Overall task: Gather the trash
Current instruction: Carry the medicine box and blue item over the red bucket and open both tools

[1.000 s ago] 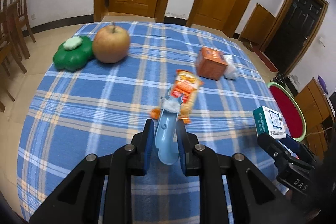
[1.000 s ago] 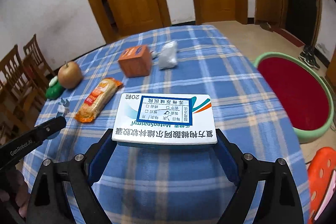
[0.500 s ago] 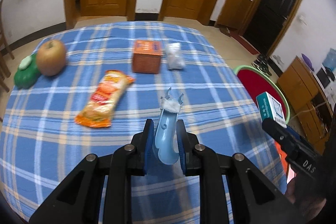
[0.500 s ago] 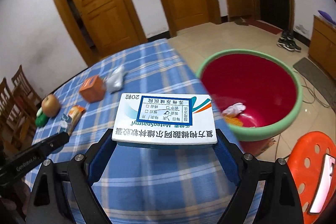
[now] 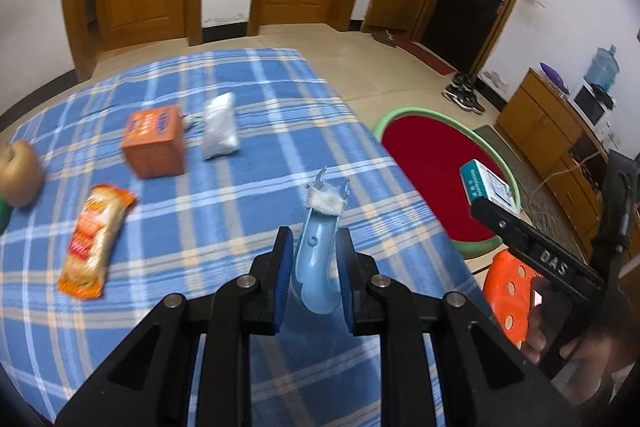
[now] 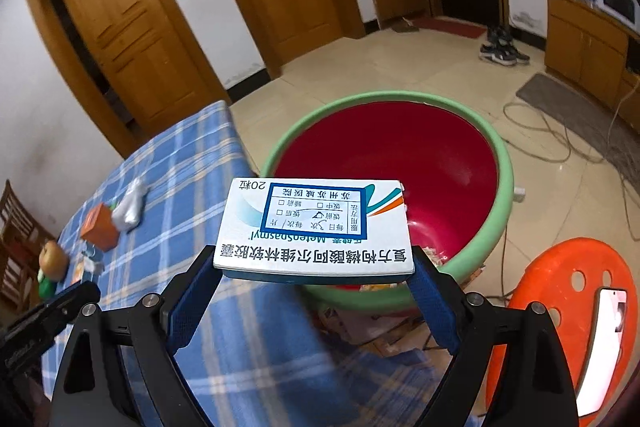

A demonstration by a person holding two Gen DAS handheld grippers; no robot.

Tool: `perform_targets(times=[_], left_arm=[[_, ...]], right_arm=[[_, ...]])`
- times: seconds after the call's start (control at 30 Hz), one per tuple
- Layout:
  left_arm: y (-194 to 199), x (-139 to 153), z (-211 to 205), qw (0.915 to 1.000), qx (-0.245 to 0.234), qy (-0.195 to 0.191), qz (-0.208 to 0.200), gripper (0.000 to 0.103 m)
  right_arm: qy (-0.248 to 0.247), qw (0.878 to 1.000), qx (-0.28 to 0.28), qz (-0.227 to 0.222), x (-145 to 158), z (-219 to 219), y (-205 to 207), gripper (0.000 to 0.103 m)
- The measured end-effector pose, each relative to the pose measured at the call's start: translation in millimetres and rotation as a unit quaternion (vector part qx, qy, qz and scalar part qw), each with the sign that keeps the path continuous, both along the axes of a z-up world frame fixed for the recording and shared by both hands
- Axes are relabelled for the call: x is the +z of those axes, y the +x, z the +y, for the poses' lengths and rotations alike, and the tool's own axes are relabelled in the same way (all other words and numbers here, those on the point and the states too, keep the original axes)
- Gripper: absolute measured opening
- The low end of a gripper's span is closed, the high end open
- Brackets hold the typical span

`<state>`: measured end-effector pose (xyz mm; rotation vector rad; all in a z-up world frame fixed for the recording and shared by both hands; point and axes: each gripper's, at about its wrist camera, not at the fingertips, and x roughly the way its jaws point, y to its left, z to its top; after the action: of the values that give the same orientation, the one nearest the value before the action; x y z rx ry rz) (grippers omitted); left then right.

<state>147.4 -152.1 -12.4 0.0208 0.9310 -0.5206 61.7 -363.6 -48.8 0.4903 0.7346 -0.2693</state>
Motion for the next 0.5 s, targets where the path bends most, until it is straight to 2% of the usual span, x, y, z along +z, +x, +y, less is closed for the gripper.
perform_targets(times=[0.1,0.2,0.5], left_arm=[[5,-1,-17,0.9999,-0.011,0.004,0.005,0.021],[10,-3,-33,0.9997,-0.020,0.006,0.011,0.021],[23,-10,-89,0.9978,-0.059,0.012,0.029,0.021]], right_arm=[[0.008,1.000,-0.003,-0.001,-3,-15,6,0.092],[0.014,1.000,-0.001,-0.003,-4,-25,9,0.102],[0.008,1.000,-0.014,-0.017,0,-51,4,0.102]])
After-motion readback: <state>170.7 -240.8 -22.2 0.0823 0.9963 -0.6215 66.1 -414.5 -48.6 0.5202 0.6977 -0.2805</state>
